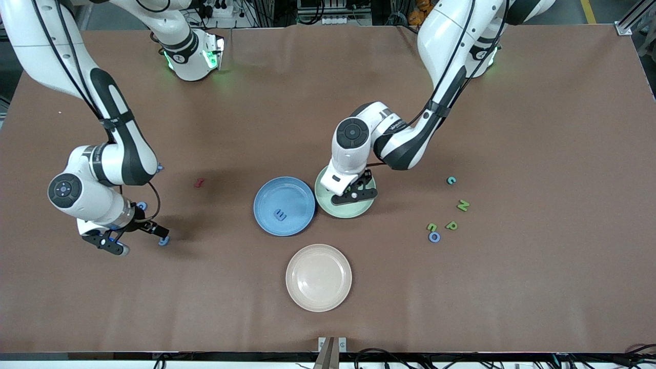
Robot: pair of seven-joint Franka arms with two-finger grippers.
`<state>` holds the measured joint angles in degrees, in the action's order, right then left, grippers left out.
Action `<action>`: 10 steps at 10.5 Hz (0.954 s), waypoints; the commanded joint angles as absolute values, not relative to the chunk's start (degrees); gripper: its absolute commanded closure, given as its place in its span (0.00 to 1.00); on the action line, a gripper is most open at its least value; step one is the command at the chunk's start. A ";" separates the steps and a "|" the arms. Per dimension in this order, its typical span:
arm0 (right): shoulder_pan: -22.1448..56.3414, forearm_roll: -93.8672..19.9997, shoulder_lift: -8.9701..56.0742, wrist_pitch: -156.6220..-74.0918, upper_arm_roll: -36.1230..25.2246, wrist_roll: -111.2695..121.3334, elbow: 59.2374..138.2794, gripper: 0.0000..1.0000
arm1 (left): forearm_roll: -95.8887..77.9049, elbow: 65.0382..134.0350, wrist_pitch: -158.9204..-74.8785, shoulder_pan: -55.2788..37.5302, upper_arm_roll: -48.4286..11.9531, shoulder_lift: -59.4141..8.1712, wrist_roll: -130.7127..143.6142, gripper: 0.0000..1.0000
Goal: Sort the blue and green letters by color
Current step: 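Release the green B on the green plate while the right gripper grasps blue g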
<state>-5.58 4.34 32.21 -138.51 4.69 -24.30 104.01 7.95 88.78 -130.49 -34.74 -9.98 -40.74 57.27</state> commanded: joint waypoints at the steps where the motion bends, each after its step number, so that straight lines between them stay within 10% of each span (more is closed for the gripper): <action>1: -5.80 5.62 37.52 -144.38 5.36 -24.17 100.81 0.00 | 9.40 88.59 -130.08 -32.36 -9.49 -39.03 56.79 0.00; 6: -5.80 7.55 39.98 -147.20 4.66 -23.20 101.16 0.00 | 9.49 90.08 -128.85 -21.29 -9.58 -37.44 25.96 0.00; 8: -5.80 10.27 40.69 -148.27 4.22 -23.20 101.34 0.46 | 9.58 92.01 -128.93 -16.46 -9.67 -37.35 17.36 0.00; 10: -5.80 10.46 41.13 -148.36 4.22 -23.20 101.34 0.54 | 9.58 94.47 -128.94 -13.81 -9.67 -36.48 12.58 0.00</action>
<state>-5.51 8.88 39.98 -147.87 4.13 -23.30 102.40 8.38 90.66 -129.15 -16.50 -9.00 -38.67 16.92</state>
